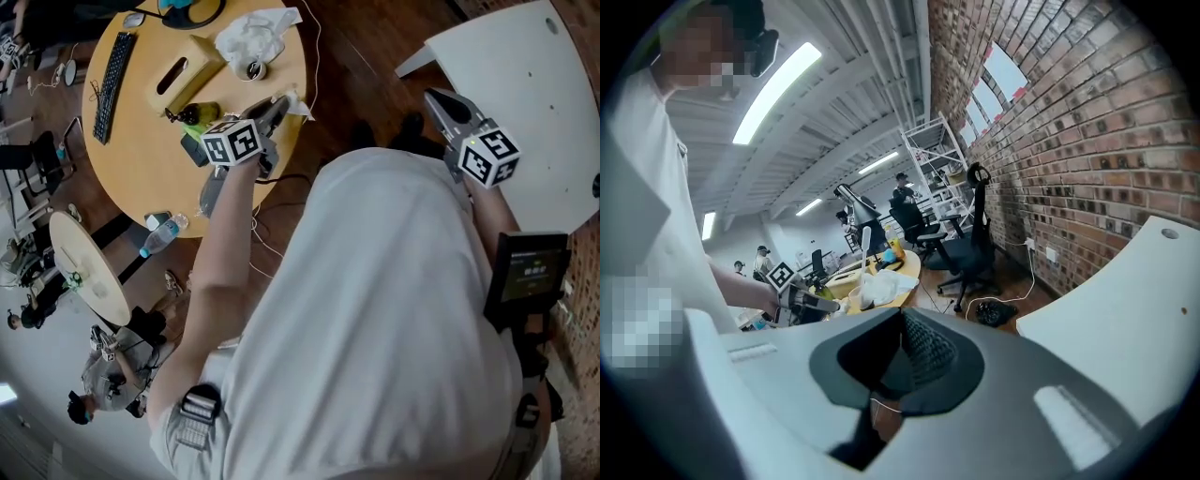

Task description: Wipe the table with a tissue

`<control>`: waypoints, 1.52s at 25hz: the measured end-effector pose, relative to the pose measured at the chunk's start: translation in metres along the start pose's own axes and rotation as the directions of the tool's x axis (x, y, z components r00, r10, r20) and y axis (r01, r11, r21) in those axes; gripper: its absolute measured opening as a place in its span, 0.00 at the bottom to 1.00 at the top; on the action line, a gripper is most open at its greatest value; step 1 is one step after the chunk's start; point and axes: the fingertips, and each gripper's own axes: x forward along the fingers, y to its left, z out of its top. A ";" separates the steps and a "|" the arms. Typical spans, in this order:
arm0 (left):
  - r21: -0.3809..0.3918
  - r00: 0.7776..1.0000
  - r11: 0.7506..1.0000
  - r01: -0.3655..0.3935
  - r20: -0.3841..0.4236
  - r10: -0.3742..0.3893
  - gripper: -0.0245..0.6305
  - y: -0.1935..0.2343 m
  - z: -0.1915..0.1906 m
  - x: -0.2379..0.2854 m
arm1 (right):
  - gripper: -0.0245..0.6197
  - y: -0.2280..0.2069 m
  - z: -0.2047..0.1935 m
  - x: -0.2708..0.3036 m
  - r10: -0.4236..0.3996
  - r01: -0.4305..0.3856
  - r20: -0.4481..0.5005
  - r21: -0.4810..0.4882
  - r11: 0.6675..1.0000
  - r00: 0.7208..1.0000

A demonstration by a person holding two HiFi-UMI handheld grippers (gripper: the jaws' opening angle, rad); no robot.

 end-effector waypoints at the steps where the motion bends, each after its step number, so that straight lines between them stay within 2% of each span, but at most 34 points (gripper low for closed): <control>1: 0.000 1.000 1.000 0.021 0.021 -0.021 0.14 -0.009 0.002 0.003 | 0.06 0.000 0.000 0.000 0.000 0.000 0.001 0.001 1.000 1.000; 4: 0.008 0.995 0.997 0.071 0.066 -0.072 0.14 -0.028 0.002 0.014 | 0.06 0.000 -0.002 -0.002 0.003 -0.003 0.004 -0.001 1.000 1.000; 8: 0.039 0.995 0.997 0.061 0.077 -0.064 0.14 -0.026 -0.007 0.026 | 0.06 -0.002 -0.011 -0.003 -0.009 0.009 0.009 0.001 1.000 1.000; 14: -0.036 0.993 0.998 0.055 0.109 -0.051 0.14 -0.014 -0.012 0.028 | 0.06 -0.010 -0.024 -0.011 -0.051 0.051 0.027 0.032 0.998 0.998; 21: 0.002 0.983 0.987 0.161 0.092 -0.160 0.14 -0.063 -0.012 0.067 | 0.06 -0.021 -0.025 -0.023 -0.088 0.084 0.057 0.063 0.994 0.994; 28: 0.122 0.951 0.945 0.304 0.014 -0.308 0.14 -0.147 -0.004 0.125 | 0.06 -0.051 -0.027 -0.070 -0.180 0.169 0.127 0.093 0.981 0.975; 34: 0.224 0.930 0.903 0.366 -0.060 -0.362 0.14 -0.200 -0.002 0.163 | 0.06 -0.071 -0.038 -0.101 -0.236 0.212 0.168 0.148 0.966 0.957; 38: 0.264 0.915 0.876 0.404 -0.102 -0.391 0.14 -0.252 -0.003 0.199 | 0.06 -0.102 -0.038 -0.147 -0.290 0.258 0.196 0.174 0.950 0.937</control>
